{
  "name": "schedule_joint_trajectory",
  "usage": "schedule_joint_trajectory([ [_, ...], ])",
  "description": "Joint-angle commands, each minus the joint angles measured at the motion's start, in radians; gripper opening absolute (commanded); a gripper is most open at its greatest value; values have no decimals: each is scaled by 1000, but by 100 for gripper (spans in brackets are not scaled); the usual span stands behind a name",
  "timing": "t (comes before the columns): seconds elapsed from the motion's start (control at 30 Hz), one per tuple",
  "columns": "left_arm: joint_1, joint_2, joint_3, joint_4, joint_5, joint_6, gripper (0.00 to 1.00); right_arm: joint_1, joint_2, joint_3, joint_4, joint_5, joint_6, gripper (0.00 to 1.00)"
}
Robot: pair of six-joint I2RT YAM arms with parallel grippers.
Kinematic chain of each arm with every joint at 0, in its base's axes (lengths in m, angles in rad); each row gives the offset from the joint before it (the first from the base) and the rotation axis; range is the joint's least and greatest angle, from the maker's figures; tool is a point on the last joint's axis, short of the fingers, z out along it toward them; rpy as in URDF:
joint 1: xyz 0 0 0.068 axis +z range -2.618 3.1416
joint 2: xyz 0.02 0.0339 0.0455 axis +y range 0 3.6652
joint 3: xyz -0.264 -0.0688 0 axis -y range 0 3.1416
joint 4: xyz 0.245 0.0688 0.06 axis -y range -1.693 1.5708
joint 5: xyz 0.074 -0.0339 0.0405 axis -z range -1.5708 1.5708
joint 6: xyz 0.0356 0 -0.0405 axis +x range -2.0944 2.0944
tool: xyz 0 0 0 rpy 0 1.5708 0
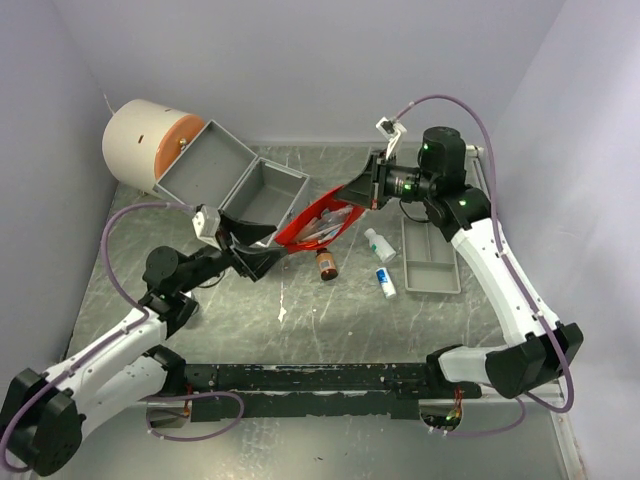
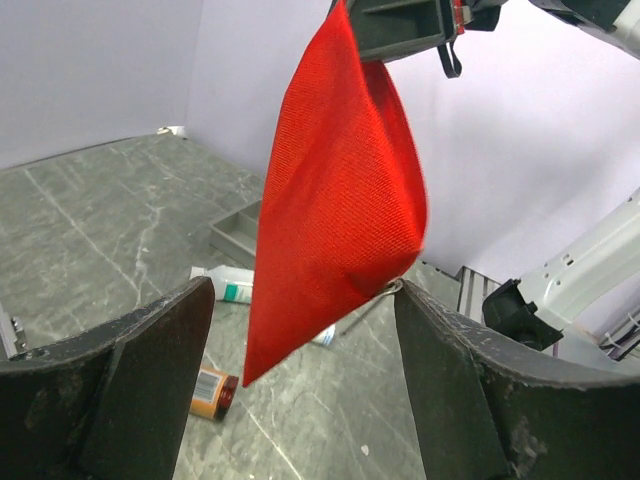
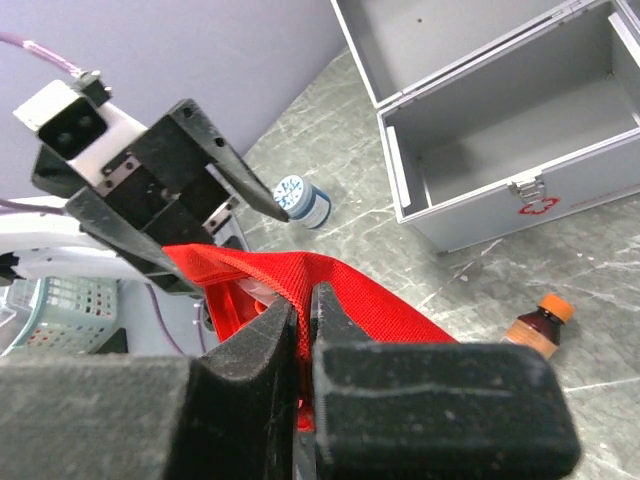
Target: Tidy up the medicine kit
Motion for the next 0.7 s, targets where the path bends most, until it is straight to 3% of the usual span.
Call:
schedule_joint_trajectory([
  [0.0,-9,69,1,275,63,-19,83,-11,-43,49,8,-45,70,0],
  [0.27,-12,128,30,393,169,22,79,-20,-73,62,23,-69,132,0],
  [0.67,-30,176,70,408,209,122,77,-33,-74,61,84,-141,232,0],
])
